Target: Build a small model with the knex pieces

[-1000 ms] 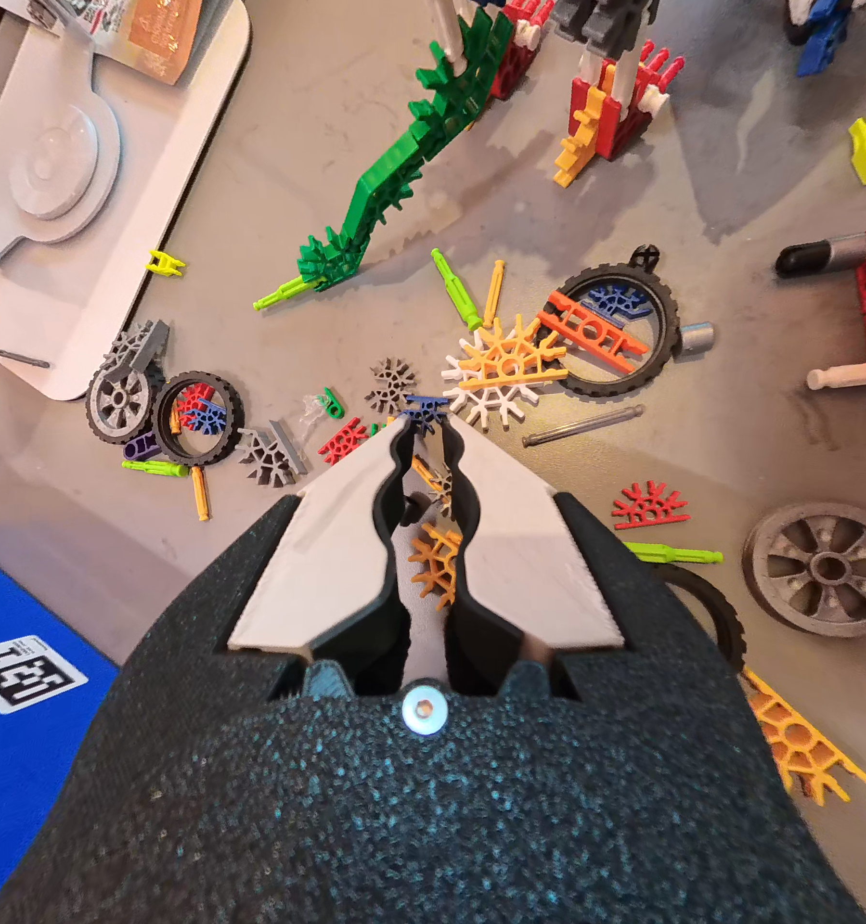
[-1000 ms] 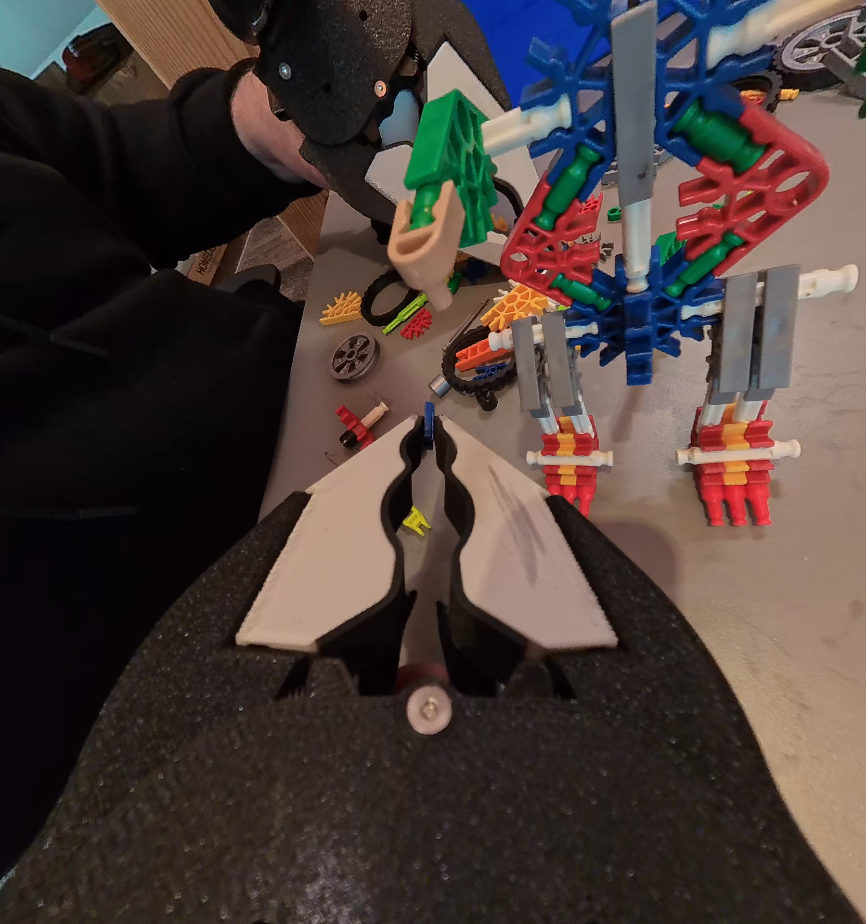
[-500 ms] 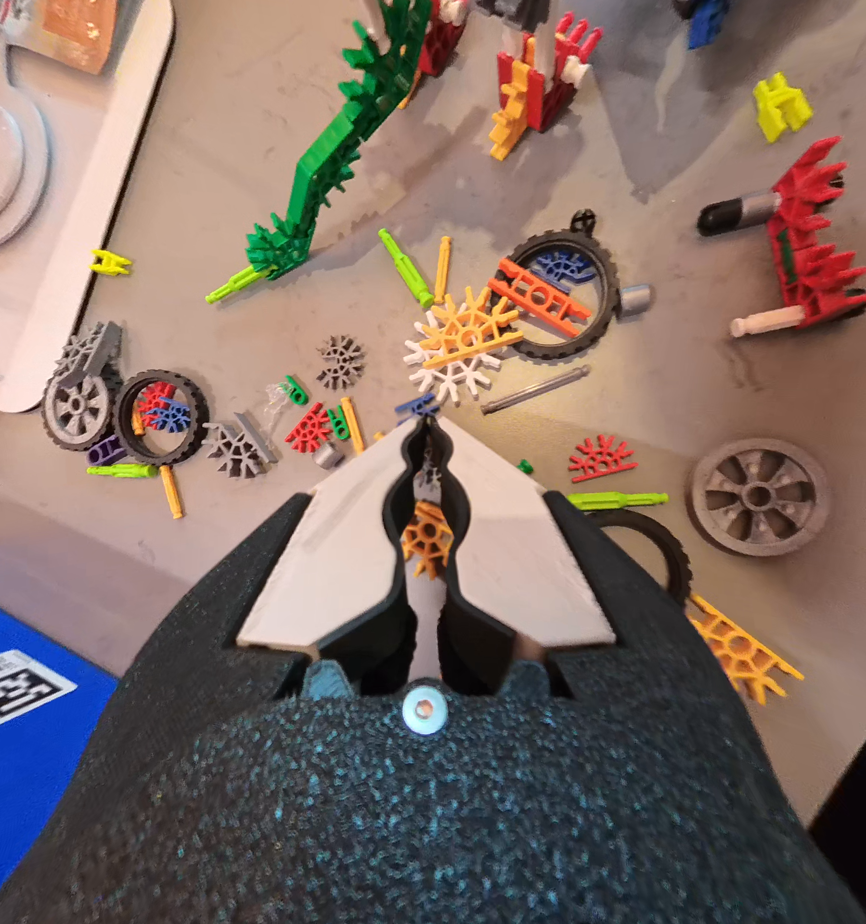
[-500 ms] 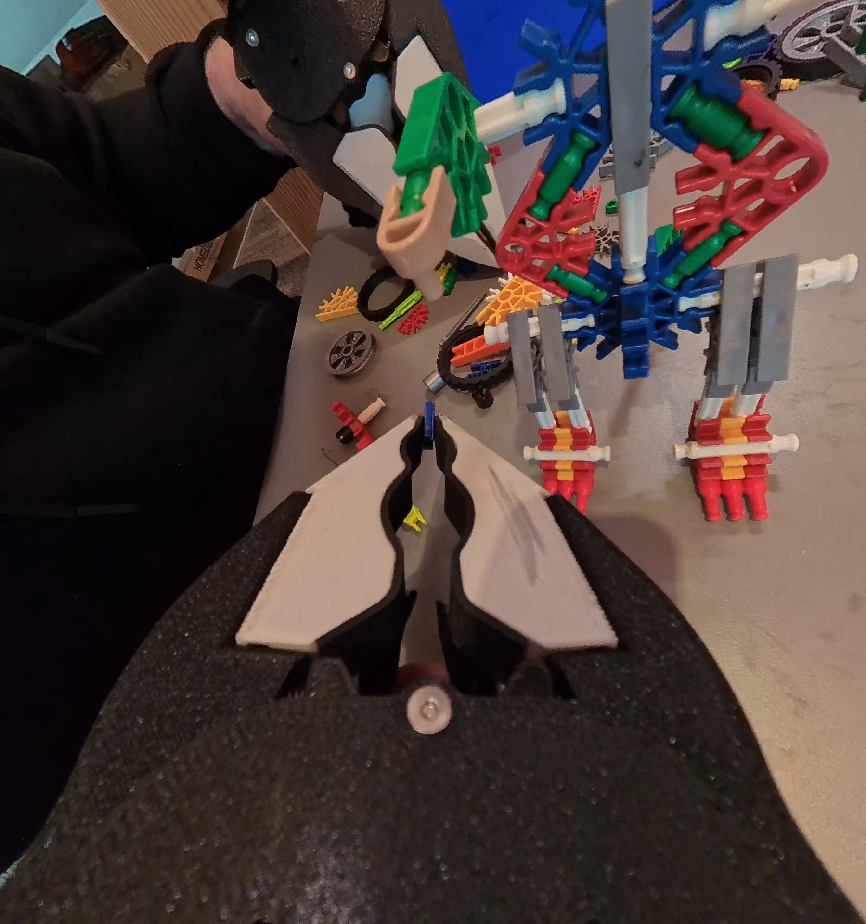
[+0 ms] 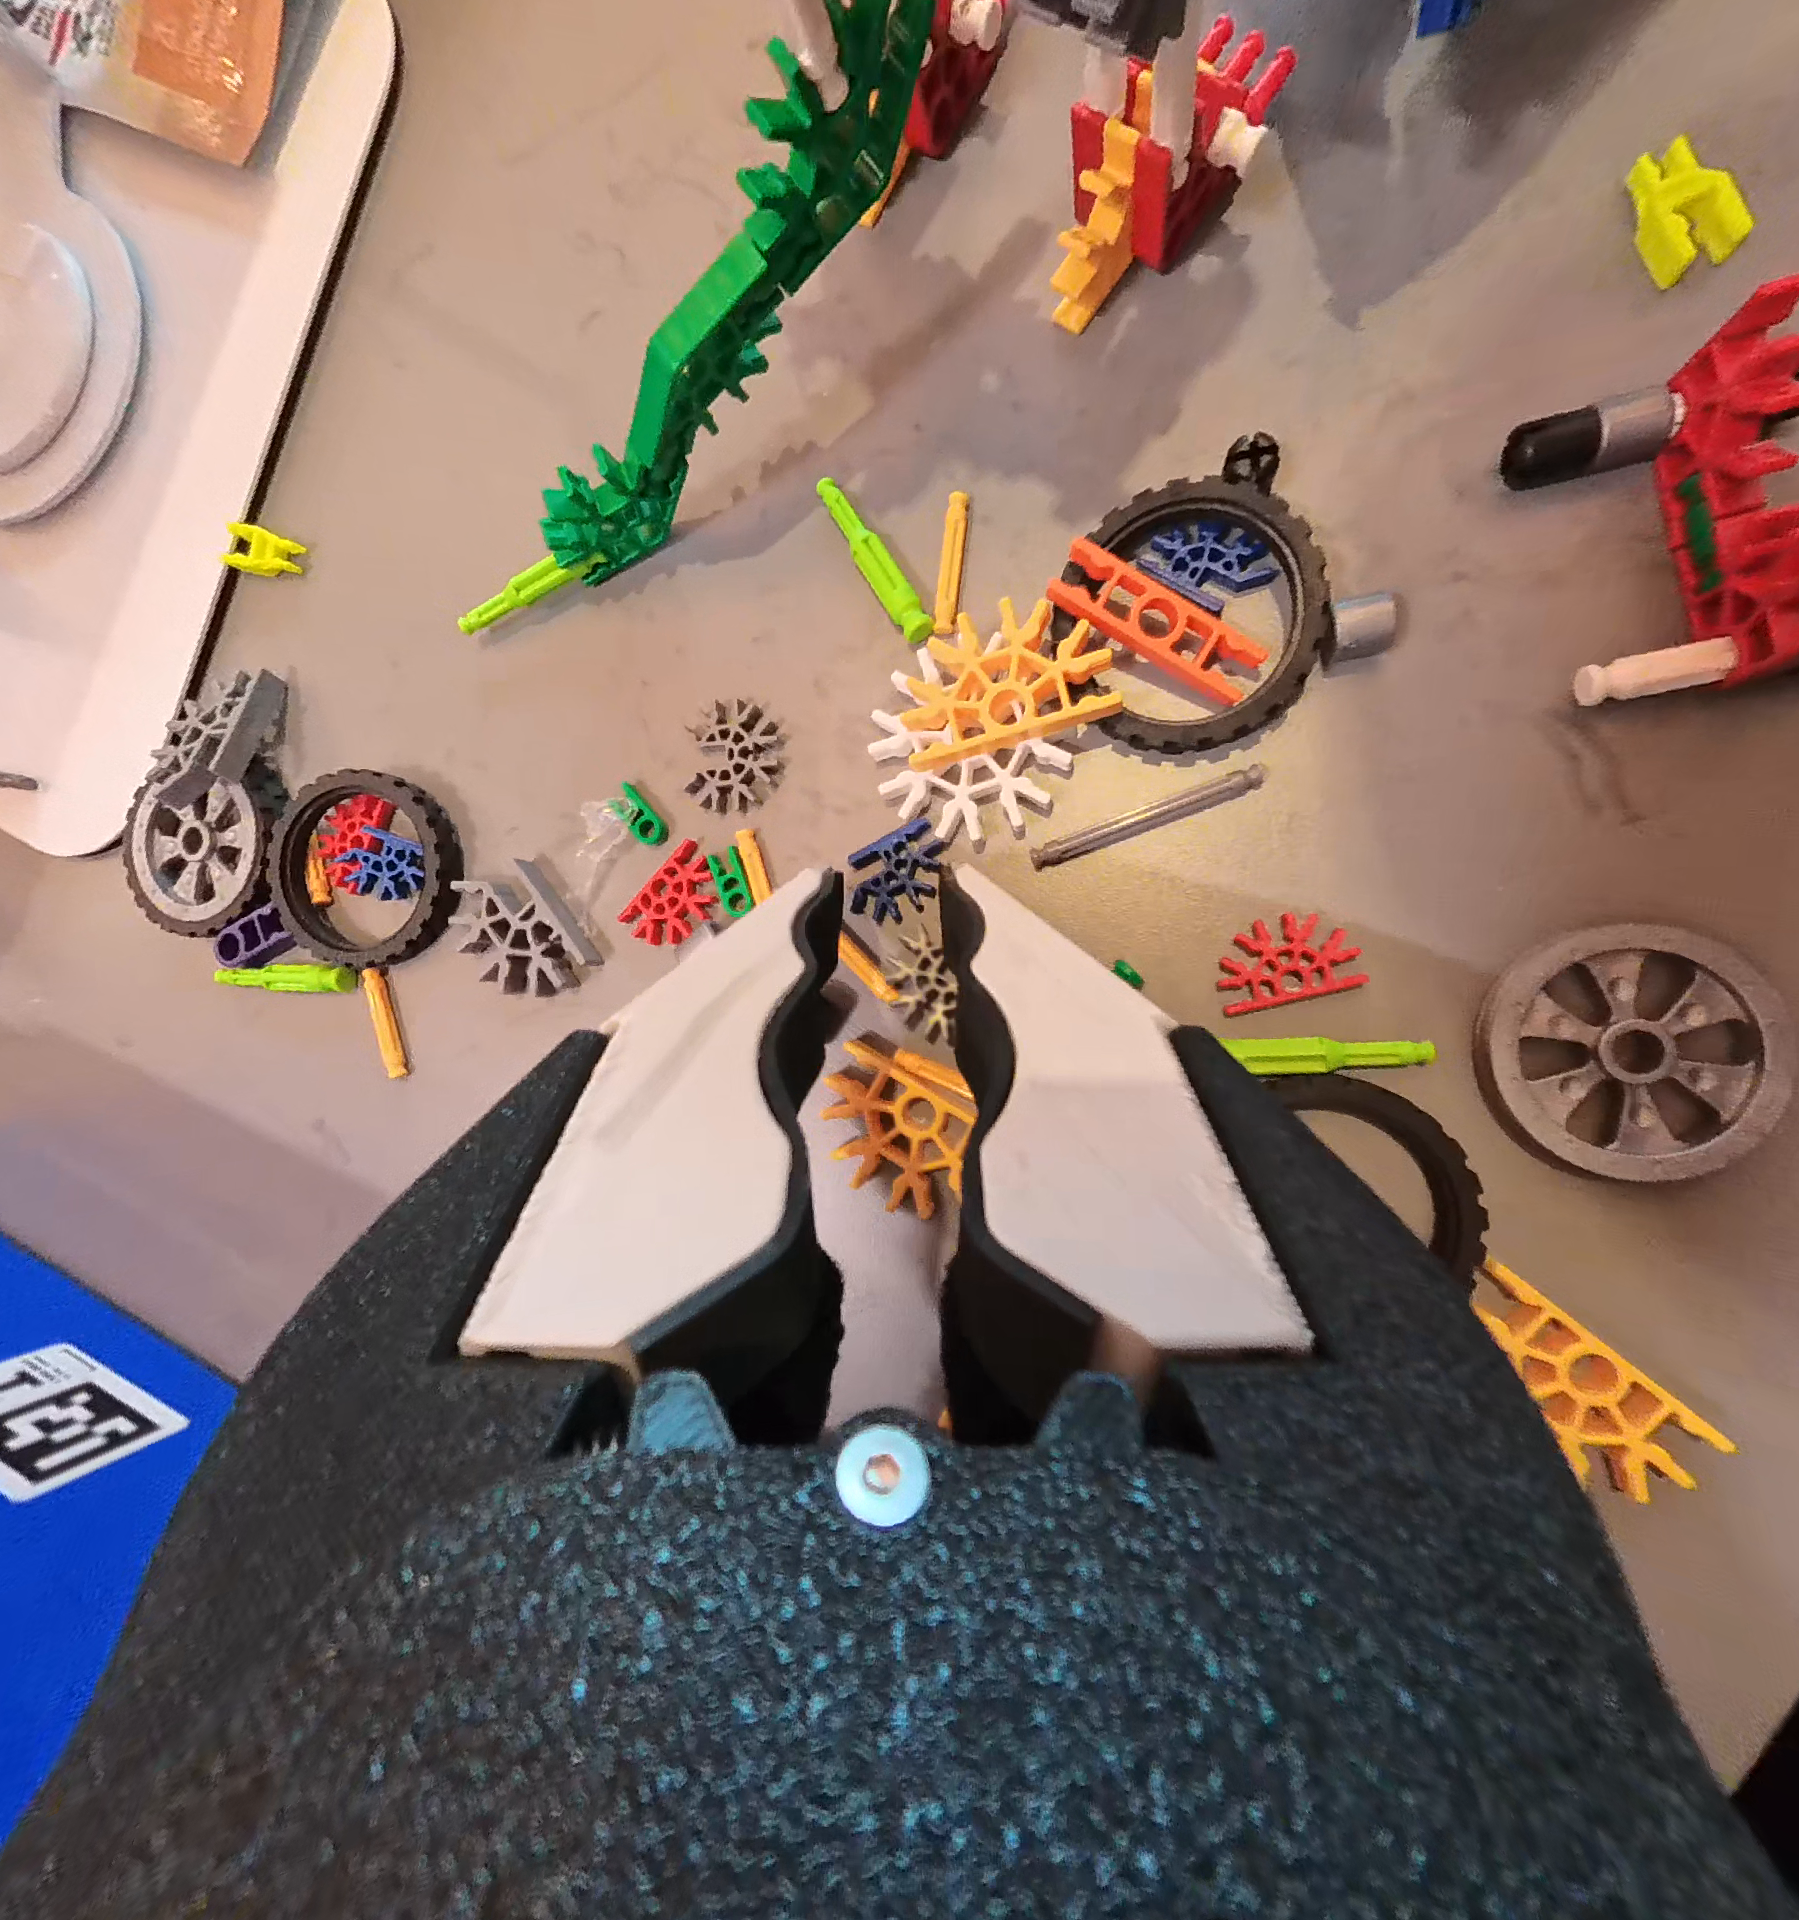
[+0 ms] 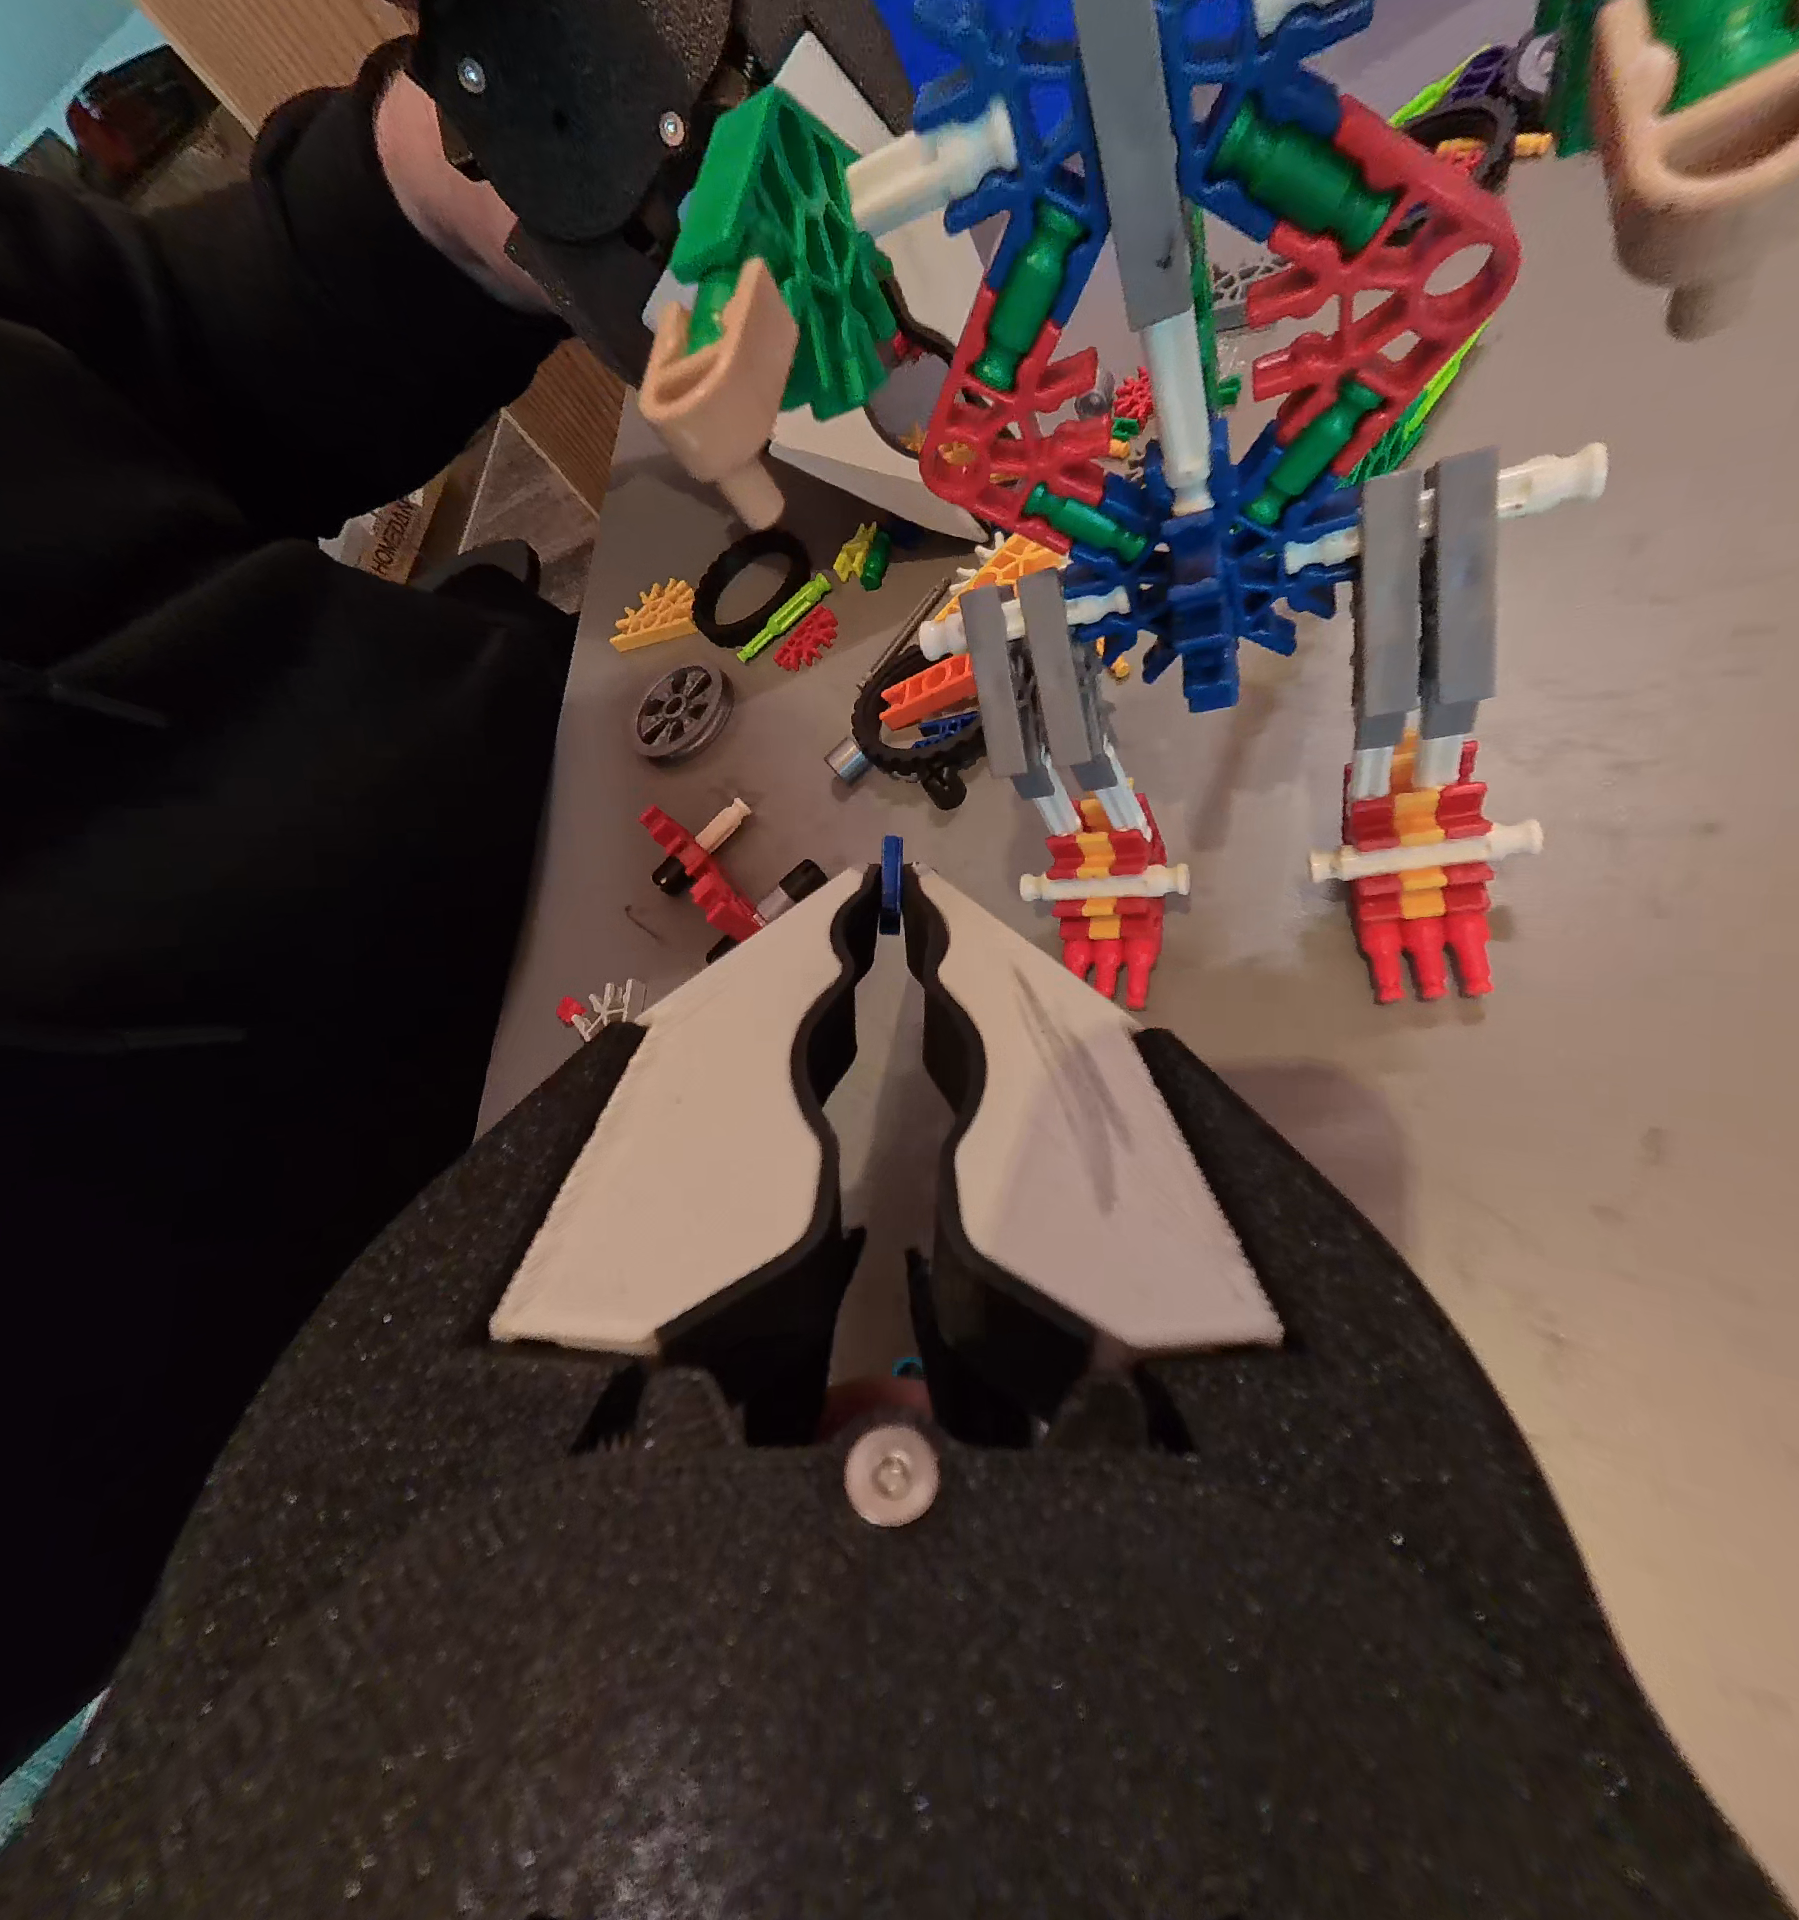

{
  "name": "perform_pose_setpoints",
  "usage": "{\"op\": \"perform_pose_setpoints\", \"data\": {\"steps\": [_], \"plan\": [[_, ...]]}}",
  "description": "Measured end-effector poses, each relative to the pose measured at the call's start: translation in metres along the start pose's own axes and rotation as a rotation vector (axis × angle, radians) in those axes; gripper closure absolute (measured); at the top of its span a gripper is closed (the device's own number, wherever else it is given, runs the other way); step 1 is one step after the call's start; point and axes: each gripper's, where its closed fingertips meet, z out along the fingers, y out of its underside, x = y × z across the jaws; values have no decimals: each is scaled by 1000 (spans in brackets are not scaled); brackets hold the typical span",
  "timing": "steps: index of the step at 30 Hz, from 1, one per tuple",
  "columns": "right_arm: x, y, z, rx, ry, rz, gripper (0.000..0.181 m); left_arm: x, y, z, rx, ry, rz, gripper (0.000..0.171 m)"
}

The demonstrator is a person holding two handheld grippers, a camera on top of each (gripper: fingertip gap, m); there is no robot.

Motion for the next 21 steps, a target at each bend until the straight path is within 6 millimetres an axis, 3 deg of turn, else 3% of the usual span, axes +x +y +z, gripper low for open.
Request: {"op": "perform_pose_setpoints", "data": {"steps": [21], "plan": [[-1,7,7,-37,2,-26,178,11,-5,-4,36,15,33,171]]}}
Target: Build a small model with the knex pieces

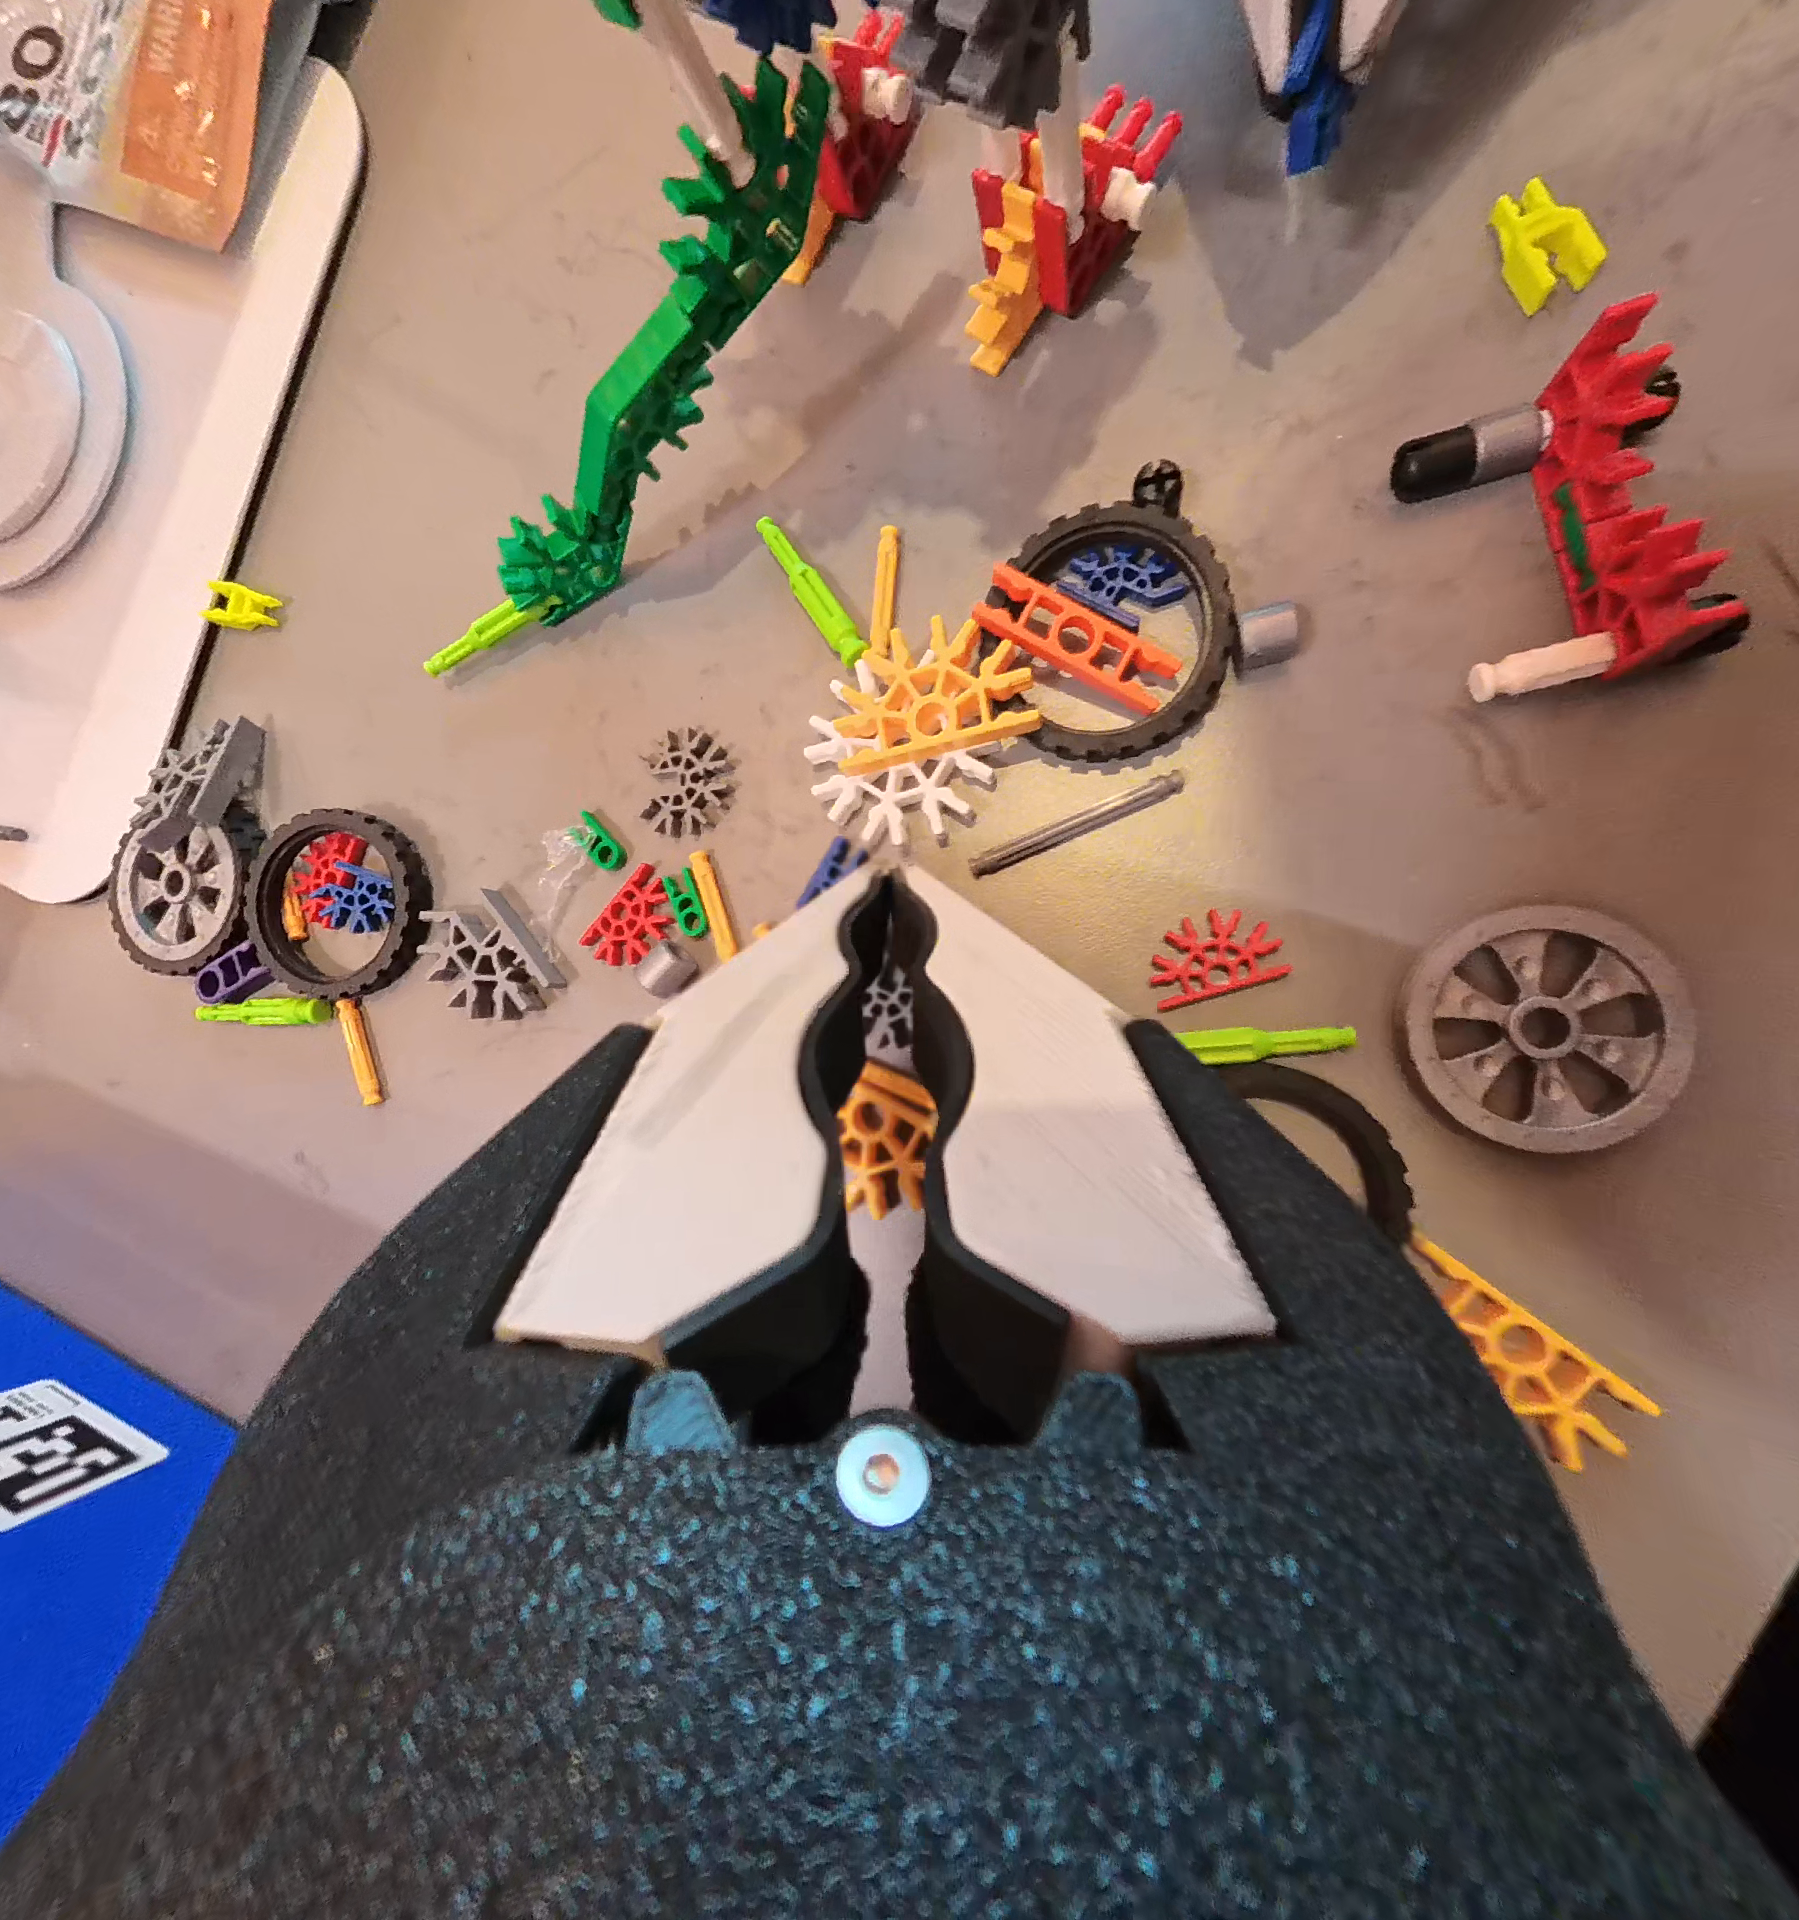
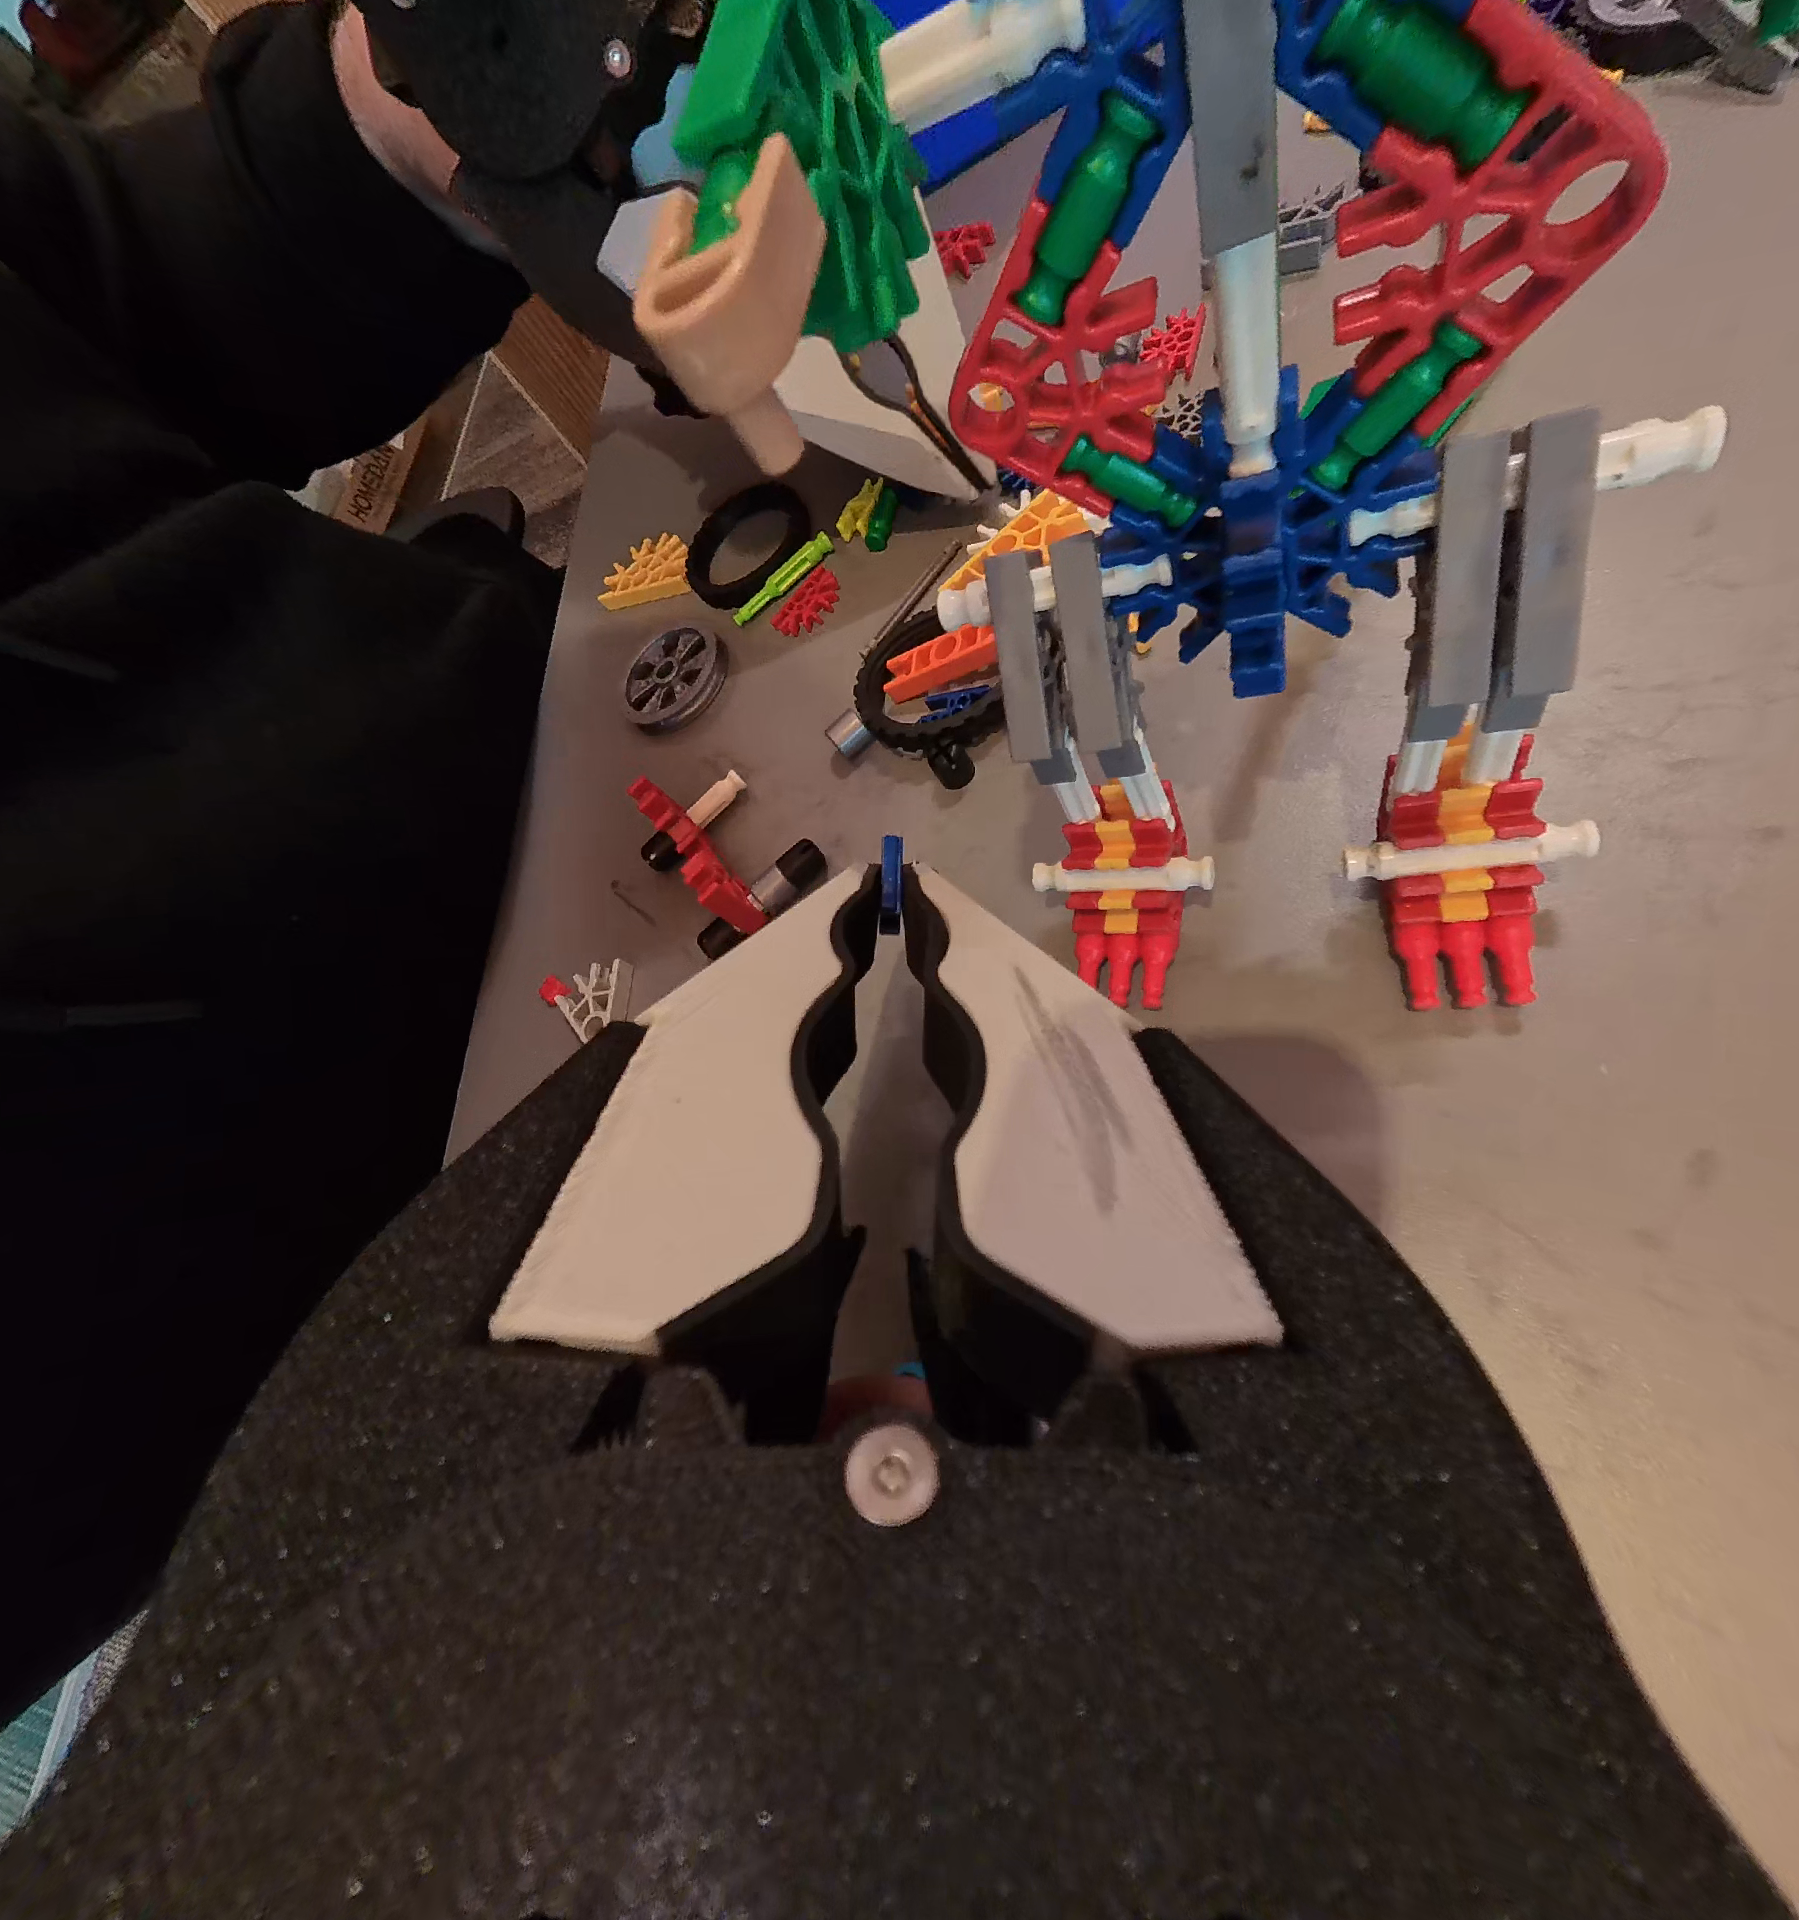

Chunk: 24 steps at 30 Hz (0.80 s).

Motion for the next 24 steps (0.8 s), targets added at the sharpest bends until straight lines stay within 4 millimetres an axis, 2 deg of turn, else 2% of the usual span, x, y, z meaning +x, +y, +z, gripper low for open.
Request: {"op": "perform_pose_setpoints", "data": {"steps": [6,9,13,24], "plan": [[0,1,1,-4,2,-3,178,16,2,0,-20,37,35,171],[1,2,1,-7,2,-2,178,9,-1,-2,3,4,18,170],[1,2,2,-9,4,-5,178,-9,4,-1,-16,-61,-6,152],[1,2,1,-8,4,-2,178,-11,6,5,-20,-7,-37,160]]}}
